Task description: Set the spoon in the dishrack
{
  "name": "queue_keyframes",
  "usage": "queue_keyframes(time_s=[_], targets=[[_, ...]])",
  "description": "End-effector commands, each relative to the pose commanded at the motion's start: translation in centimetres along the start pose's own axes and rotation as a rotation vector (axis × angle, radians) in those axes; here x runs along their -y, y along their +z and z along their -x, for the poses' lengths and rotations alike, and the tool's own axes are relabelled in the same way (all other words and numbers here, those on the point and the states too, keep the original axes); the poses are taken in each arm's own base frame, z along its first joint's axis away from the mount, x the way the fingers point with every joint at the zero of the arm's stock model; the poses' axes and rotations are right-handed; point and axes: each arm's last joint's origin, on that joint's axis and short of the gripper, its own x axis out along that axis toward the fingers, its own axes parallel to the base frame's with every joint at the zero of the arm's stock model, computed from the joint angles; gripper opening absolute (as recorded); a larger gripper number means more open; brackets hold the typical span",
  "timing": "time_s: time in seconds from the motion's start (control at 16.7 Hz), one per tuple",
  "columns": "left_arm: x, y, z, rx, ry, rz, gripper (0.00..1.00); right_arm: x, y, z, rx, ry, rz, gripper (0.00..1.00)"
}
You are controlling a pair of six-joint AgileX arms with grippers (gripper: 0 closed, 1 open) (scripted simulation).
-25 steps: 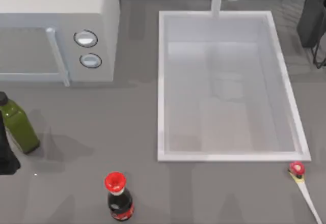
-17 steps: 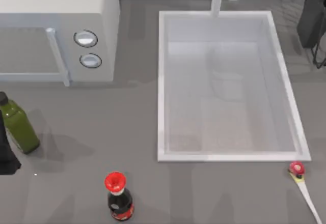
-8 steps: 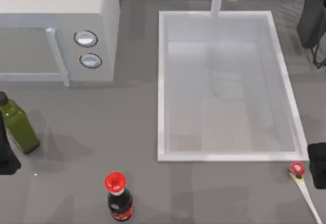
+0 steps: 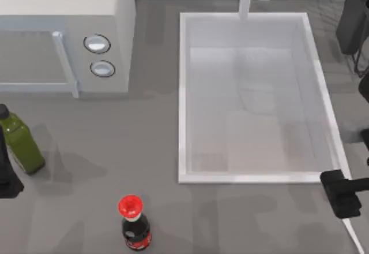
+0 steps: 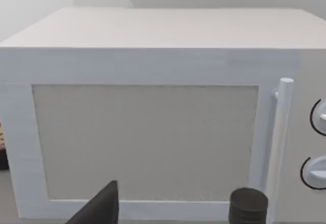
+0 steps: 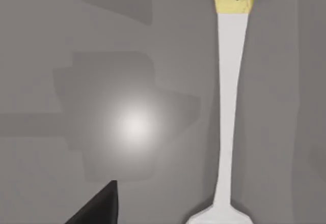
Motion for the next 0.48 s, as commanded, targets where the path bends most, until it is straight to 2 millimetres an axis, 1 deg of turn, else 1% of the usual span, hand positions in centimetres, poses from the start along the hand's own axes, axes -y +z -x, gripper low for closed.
queue_keyframes(time_s=[0.3, 0.36, 0.48], targets=[[0.0, 0.0, 0.0, 0.0, 0.0, 0.0, 1.0, 0.1, 0.0, -0.1, 0.001, 0.0, -0.003, 1.0], [0.0, 0.0, 0.0, 0.0, 0.0, 0.0, 1.0, 0.1, 0.0, -0.4, -0.001, 0.0, -0.002, 1.0], [0.0, 0.0, 0.0, 0.0, 0.0, 0.0, 1.0, 0.0, 0.2, -1.7, -0.003, -0.001, 0.0, 1.0]])
